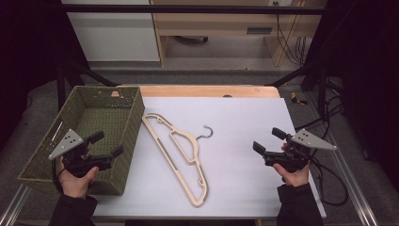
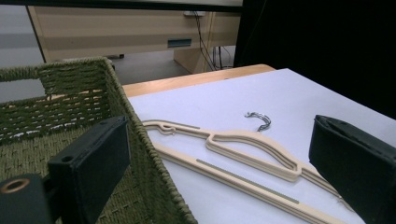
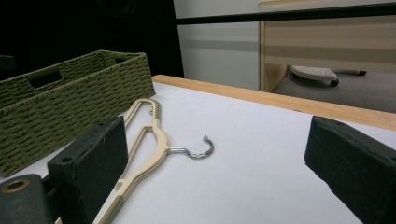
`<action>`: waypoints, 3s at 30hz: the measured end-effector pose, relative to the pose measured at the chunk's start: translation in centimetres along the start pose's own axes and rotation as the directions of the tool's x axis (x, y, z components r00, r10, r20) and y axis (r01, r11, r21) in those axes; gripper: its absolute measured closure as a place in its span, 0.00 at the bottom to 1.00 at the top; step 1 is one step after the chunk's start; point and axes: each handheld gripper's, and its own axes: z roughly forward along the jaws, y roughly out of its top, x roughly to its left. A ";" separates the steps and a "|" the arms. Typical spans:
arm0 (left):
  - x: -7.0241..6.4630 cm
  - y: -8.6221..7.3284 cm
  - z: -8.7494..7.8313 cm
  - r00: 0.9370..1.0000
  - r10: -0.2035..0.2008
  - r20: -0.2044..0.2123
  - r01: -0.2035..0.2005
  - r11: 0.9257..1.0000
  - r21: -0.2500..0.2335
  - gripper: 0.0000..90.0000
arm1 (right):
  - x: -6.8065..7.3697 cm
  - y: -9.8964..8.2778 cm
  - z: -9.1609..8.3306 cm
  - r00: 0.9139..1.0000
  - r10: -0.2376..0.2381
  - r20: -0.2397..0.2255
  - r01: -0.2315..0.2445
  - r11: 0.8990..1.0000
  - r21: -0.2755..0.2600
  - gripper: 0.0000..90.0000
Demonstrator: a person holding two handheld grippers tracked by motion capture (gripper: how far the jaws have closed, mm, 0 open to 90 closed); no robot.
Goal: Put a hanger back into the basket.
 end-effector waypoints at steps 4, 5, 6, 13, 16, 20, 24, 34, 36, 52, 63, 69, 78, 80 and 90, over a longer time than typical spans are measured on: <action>0.0 0.1 -0.3 1.000 0.006 -0.004 -0.006 1.000 -0.008 0.06 | 0.3 0.1 0.3 1.000 -0.011 -0.001 0.011 1.000 0.016 0.08; 0.0 0.1 -0.4 1.000 0.004 -0.005 -0.004 1.000 -0.009 0.06 | 0.3 0.1 0.3 1.000 -0.011 -0.001 0.011 1.000 0.016 0.08; 0.2 0.1 -0.4 1.000 0.005 -0.007 -0.005 1.000 -0.006 0.06 | 0.7 0.2 0.5 1.000 -0.008 -0.001 0.008 1.000 0.018 0.09; 0.4 -0.1 -0.3 1.000 0.007 -0.018 -0.007 1.000 0.001 0.06 | 1.8 0.8 1.9 0.999 -0.032 -0.004 0.032 0.998 0.055 0.09; 0.4 -0.2 -0.1 1.000 0.012 -0.018 -0.011 1.000 0.009 0.06 | 2.3 1.1 2.7 0.999 -0.042 -0.009 0.043 0.997 0.070 0.09; 0.3 -0.2 0.0 1.000 0.016 -0.018 -0.016 1.000 0.009 0.06 | 3.3 1.4 3.8 0.998 -0.059 -0.020 0.060 0.994 0.086 0.09; 0.4 -0.2 -0.1 1.000 0.016 -0.019 -0.015 1.000 0.010 0.06 | 4.3 1.2 4.9 0.996 -0.082 -0.046 0.087 0.988 0.125 0.10; 0.3 -0.2 0.0 0.999 0.026 -0.023 -0.026 0.999 0.019 0.05 | 7.4 0.3 8.2 0.990 -0.103 -0.091 0.123 0.963 0.241 0.14; 0.3 -0.2 0.0 0.999 0.027 -0.025 -0.026 0.999 0.018 0.05 | 8.1 -0.1 9.0 0.989 -0.102 -0.108 0.127 0.958 0.258 0.15; 0.3 -0.1 -0.1 0.999 0.033 -0.029 -0.032 0.999 0.020 0.05 | 10.5 -4.5 13.8 0.988 -0.079 -0.129 0.132 0.865 0.484 0.35; 0.2 -0.1 0.0 0.999 0.035 -0.025 -0.035 0.999 0.025 0.06 | 11.1 -7.4 15.4 0.995 -0.043 -0.087 0.087 0.795 0.600 0.54; 0.1 -0.2 0.2 0.999 0.037 -0.021 -0.036 0.999 0.033 0.06 | 11.0 -7.9 15.7 0.996 -0.003 -0.087 0.057 0.774 0.631 0.66; 0.0 -0.3 0.4 0.999 0.039 -0.018 -0.038 0.998 0.040 0.06 | 11.0 -7.8 16.0 0.993 0.101 -0.068 -0.031 0.749 0.662 0.80; 0.0 -0.3 0.5 0.999 0.042 -0.017 -0.041 0.998 0.043 0.06 | 10.7 -7.8 16.0 0.990 0.122 -0.066 -0.048 0.746 0.664 0.81; -0.1 -0.3 0.5 0.999 0.045 -0.017 -0.045 0.998 0.044 0.06 | 9.8 -7.4 15.6 0.986 0.165 -0.022 -0.110 0.743 0.660 0.84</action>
